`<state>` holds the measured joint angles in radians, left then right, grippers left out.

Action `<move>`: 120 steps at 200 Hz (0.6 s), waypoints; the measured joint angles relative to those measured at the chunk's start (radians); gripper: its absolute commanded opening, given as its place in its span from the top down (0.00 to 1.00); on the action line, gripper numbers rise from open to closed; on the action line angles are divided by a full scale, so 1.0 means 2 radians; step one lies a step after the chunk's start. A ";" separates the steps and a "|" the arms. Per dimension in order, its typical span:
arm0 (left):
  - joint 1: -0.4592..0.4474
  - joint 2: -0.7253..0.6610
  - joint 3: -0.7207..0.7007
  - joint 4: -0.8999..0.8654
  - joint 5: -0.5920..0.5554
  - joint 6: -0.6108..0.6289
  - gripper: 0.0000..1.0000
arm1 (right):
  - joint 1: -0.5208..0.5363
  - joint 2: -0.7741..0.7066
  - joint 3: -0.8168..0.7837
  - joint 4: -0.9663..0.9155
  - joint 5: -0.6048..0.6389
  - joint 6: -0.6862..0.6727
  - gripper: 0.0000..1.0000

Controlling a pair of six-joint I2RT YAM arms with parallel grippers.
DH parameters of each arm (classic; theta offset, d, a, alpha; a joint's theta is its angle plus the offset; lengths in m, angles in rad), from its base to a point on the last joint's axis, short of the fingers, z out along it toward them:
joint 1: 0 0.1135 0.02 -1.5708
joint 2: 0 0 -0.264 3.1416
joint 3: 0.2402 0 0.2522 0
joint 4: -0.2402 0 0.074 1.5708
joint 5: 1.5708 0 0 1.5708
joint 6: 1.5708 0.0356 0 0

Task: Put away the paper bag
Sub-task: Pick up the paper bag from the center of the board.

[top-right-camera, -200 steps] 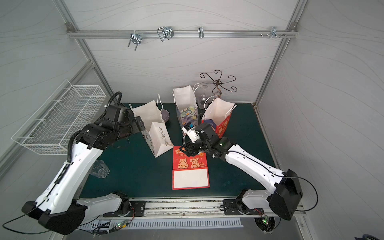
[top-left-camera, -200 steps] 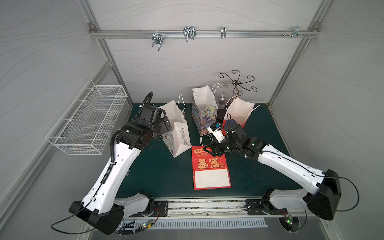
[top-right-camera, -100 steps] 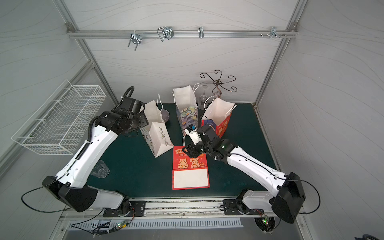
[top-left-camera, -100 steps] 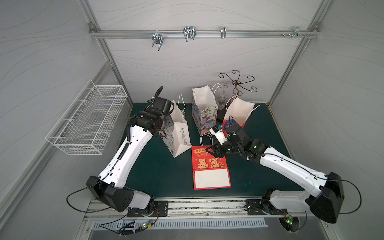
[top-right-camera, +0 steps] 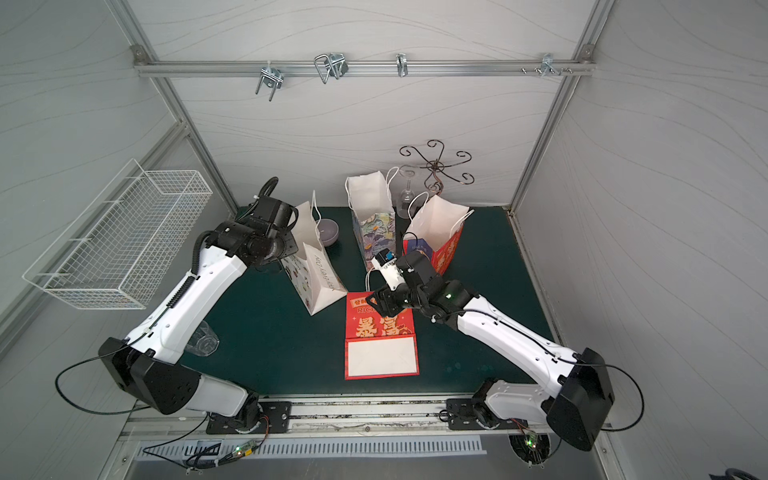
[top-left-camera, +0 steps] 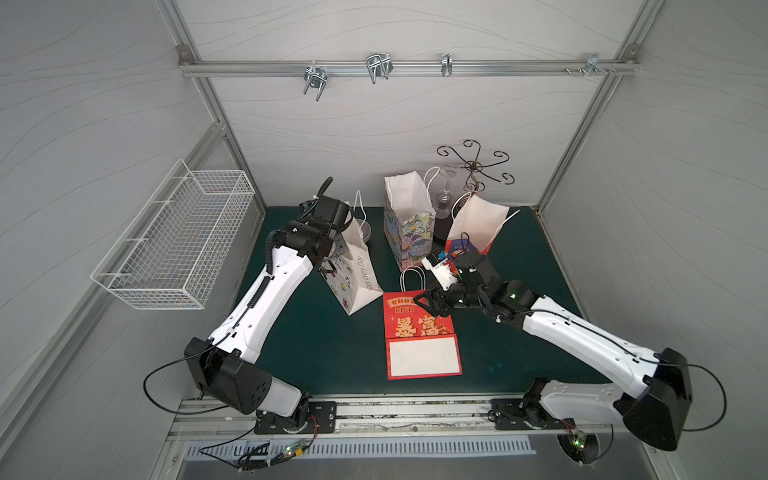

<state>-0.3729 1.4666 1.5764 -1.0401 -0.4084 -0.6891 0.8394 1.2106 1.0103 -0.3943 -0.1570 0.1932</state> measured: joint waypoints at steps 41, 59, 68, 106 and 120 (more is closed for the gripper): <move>0.000 0.006 -0.006 0.009 -0.001 -0.001 0.69 | 0.000 -0.010 -0.006 -0.001 0.002 0.000 0.36; 0.000 0.006 -0.007 0.011 -0.002 -0.002 0.75 | 0.000 -0.015 -0.010 -0.002 0.004 0.000 0.36; 0.000 0.006 -0.008 0.011 -0.003 -0.001 0.79 | 0.000 -0.015 -0.010 -0.002 0.005 0.000 0.36; 0.000 0.005 -0.013 0.015 -0.013 0.003 0.92 | 0.000 -0.016 -0.010 -0.002 0.006 0.000 0.36; 0.000 0.005 -0.017 0.021 -0.014 0.005 0.95 | 0.000 -0.016 -0.010 -0.002 0.008 0.000 0.36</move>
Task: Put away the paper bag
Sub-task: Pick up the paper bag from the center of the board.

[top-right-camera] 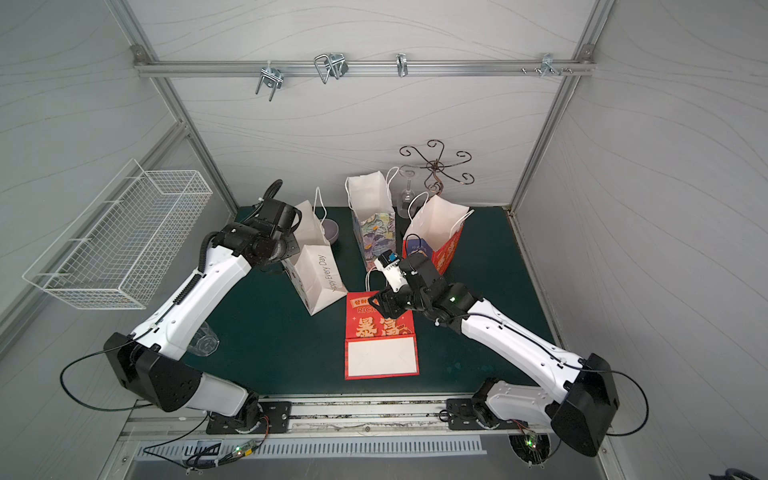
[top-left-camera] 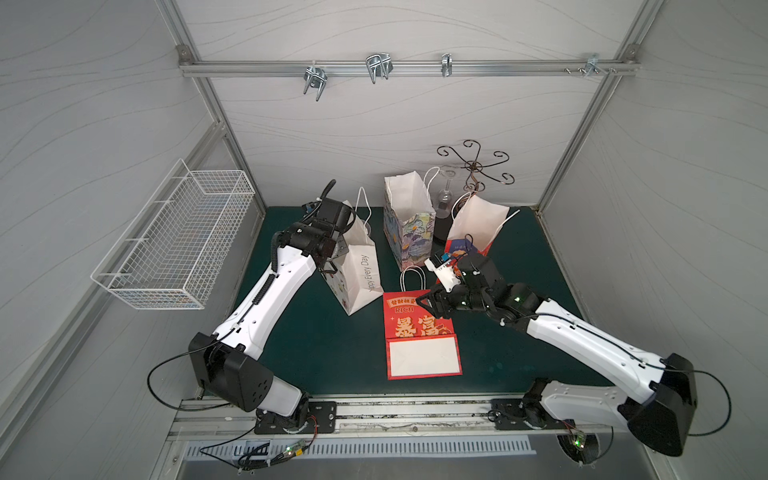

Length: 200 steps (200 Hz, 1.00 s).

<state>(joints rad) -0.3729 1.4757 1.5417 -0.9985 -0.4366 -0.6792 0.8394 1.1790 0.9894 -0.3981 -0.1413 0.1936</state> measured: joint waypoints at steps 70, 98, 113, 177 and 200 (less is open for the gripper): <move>0.000 -0.006 -0.013 0.018 -0.015 0.012 1.00 | 0.000 -0.009 0.000 -0.007 0.007 -0.002 0.34; 0.000 -0.021 -0.020 0.020 -0.030 0.027 1.00 | 0.000 -0.019 0.000 -0.012 0.011 -0.002 0.33; 0.000 -0.036 -0.021 0.024 -0.039 0.040 1.00 | 0.000 -0.025 0.000 -0.015 0.014 -0.002 0.33; 0.003 -0.136 -0.036 0.072 -0.018 0.132 1.00 | -0.040 -0.050 0.003 -0.035 0.016 -0.002 0.33; 0.003 -0.163 -0.039 0.072 0.019 0.166 1.00 | -0.087 -0.072 0.003 -0.046 0.008 -0.004 0.33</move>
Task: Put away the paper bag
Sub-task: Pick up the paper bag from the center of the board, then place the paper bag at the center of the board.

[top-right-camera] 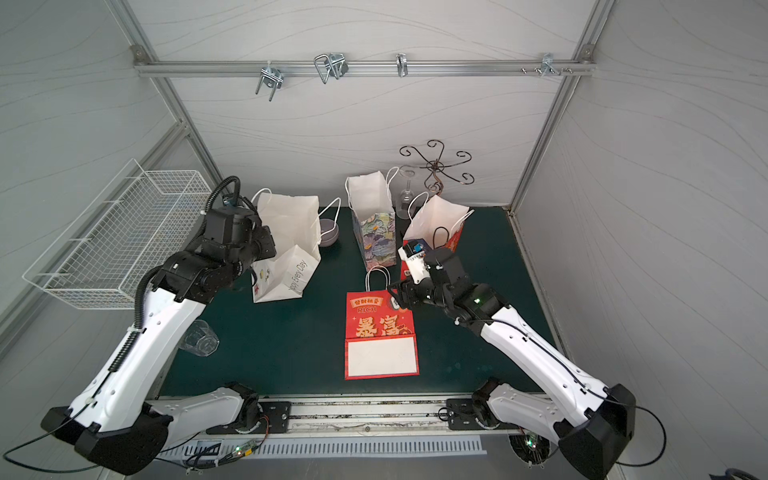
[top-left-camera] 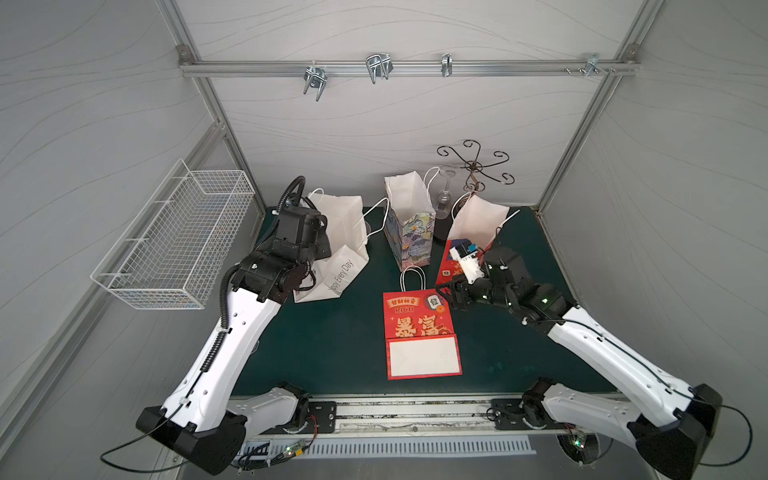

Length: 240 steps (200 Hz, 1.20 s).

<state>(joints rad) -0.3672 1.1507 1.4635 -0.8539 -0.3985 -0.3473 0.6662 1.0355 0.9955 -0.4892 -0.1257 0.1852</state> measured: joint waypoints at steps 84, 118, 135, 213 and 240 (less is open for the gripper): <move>0.000 -0.086 -0.001 -0.021 0.232 0.123 1.00 | -0.121 -0.082 -0.002 -0.040 -0.116 -0.100 0.27; 0.000 -0.084 -0.004 -0.049 0.375 0.200 1.00 | -0.127 -0.107 -0.004 -0.055 -0.191 -0.182 0.22; 0.000 -0.081 -0.014 -0.061 0.439 0.235 1.00 | -0.127 -0.114 -0.007 -0.060 -0.233 -0.215 0.21; 0.000 0.010 -0.008 -0.123 0.600 0.360 1.00 | -0.073 -0.125 -0.063 -0.055 -0.337 -0.293 0.19; 0.000 0.053 0.006 -0.141 0.619 0.390 1.00 | -0.051 -0.108 -0.076 -0.037 -0.340 -0.299 0.19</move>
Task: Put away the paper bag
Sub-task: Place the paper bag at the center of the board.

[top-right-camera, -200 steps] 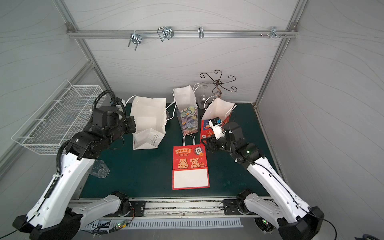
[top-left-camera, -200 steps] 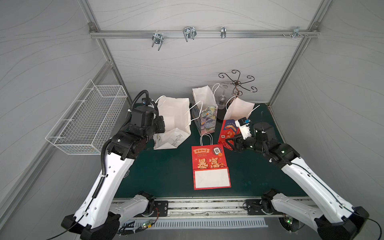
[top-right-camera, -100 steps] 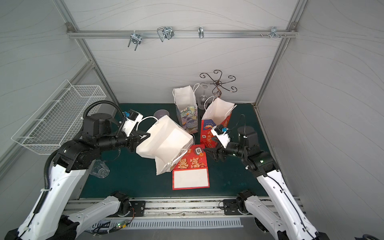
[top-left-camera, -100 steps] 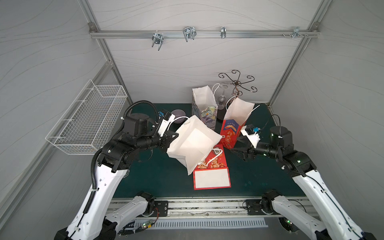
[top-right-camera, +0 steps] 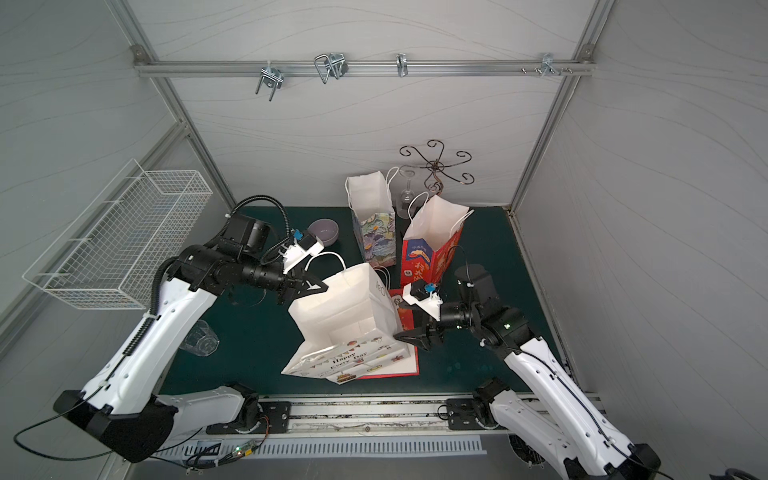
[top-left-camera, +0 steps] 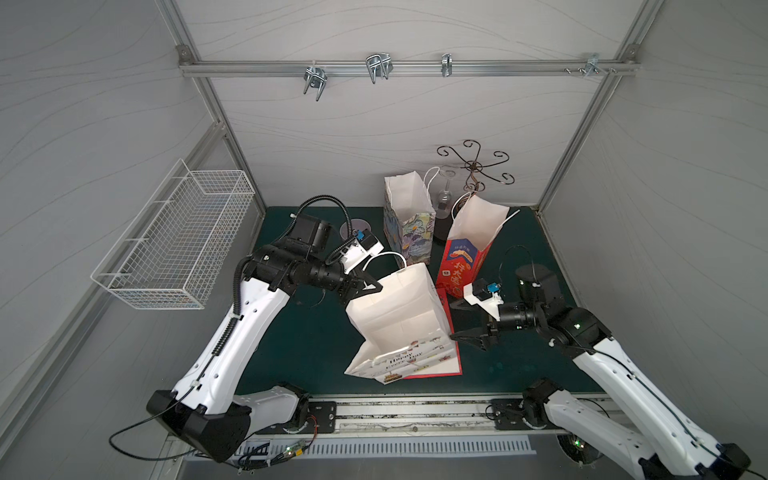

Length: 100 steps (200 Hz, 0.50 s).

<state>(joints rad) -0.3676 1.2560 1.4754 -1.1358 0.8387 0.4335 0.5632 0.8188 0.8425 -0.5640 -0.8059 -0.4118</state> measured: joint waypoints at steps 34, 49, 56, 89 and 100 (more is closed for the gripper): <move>-0.001 0.044 0.018 -0.014 0.014 0.034 1.00 | 0.002 -0.004 -0.029 0.017 0.010 0.000 0.18; -0.002 0.061 0.025 -0.023 0.013 0.050 1.00 | -0.008 -0.019 -0.039 0.015 0.018 -0.002 0.17; -0.003 0.069 0.030 -0.027 0.011 0.059 1.00 | -0.017 -0.030 -0.041 0.013 0.022 -0.003 0.15; -0.006 0.089 0.039 -0.039 0.008 0.081 1.00 | -0.052 -0.094 -0.045 -0.010 0.041 -0.023 0.11; -0.007 0.089 0.040 -0.040 0.009 0.085 1.00 | -0.052 -0.110 -0.046 -0.021 0.042 -0.030 0.11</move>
<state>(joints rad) -0.3824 1.4345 1.5547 -1.2160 0.8574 0.6033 0.4583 0.5995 0.7502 -0.6064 -0.7216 -0.4725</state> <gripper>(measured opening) 0.043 0.890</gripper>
